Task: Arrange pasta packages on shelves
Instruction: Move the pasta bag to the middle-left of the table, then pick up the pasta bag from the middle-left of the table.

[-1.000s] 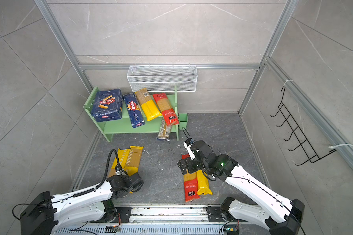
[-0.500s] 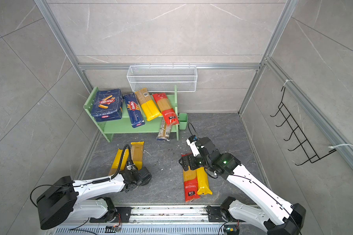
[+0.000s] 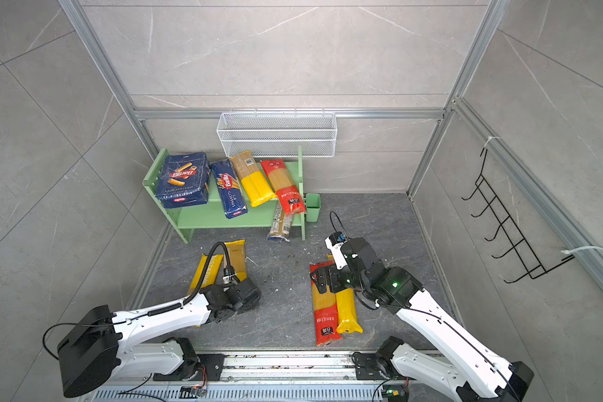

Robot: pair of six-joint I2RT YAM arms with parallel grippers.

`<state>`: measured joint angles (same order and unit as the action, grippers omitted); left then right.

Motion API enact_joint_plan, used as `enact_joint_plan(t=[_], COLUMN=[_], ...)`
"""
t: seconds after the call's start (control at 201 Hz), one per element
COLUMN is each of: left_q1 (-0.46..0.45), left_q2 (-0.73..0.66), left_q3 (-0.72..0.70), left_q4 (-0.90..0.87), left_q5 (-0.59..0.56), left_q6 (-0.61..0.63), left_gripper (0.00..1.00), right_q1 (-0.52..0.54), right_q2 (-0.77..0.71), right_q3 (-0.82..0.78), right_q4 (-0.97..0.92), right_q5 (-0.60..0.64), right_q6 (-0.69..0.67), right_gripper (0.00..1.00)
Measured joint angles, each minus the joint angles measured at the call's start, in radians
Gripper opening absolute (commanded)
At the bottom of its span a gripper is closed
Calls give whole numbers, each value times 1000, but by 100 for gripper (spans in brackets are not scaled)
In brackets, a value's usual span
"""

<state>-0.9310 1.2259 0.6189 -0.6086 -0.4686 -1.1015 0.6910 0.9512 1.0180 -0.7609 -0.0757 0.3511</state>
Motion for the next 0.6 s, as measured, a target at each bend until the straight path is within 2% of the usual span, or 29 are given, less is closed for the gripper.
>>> enact_joint_plan(t=[0.269, 0.428, 0.597], left_q1=[145, 152, 152], left_q2=[-6, 40, 54], left_q3=[-82, -96, -107], left_q4=[72, 148, 195], left_q5=[50, 93, 81], left_q6=[96, 127, 153], left_gripper=[100, 100, 100], right_q1=[0, 0, 0], right_q2=[-3, 0, 12], right_q3=[0, 9, 42], right_q4=[-31, -47, -55], right_q5=[24, 46, 63], right_q6=[15, 15, 15], right_gripper=[100, 100, 100])
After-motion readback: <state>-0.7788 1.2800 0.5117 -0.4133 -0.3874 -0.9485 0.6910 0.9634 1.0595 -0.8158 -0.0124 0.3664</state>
